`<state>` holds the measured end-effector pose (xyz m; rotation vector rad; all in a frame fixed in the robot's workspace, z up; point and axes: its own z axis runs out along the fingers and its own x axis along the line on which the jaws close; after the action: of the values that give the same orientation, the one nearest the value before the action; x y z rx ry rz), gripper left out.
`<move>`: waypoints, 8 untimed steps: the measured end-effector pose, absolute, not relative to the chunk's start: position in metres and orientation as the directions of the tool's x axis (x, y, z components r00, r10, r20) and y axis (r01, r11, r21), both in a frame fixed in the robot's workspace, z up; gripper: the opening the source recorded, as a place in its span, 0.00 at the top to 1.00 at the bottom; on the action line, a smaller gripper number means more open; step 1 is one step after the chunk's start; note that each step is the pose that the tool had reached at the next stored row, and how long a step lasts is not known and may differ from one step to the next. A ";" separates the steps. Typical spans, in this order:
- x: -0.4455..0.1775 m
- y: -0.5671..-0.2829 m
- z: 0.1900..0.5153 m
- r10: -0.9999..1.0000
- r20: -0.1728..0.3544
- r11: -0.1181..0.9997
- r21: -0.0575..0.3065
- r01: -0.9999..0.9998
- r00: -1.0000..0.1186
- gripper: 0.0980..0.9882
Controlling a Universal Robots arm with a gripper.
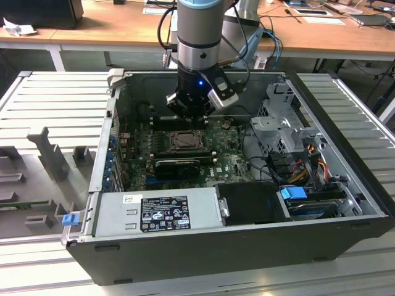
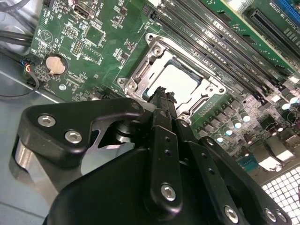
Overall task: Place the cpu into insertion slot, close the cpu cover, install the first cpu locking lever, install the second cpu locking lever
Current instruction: 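Install the second cpu locking lever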
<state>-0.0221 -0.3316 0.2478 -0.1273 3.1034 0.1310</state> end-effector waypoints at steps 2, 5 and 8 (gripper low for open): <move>-0.022 -0.332 0.248 -0.080 -0.036 0.993 0.083 -0.083 -0.996 0.99; -0.022 -0.334 0.248 -0.080 -0.036 0.993 0.083 -0.083 -0.996 0.99; -0.022 -0.336 0.248 -0.080 -0.036 0.993 0.083 -0.083 -0.996 0.99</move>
<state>-0.0220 -0.3355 0.2478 -0.1274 3.1033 0.1310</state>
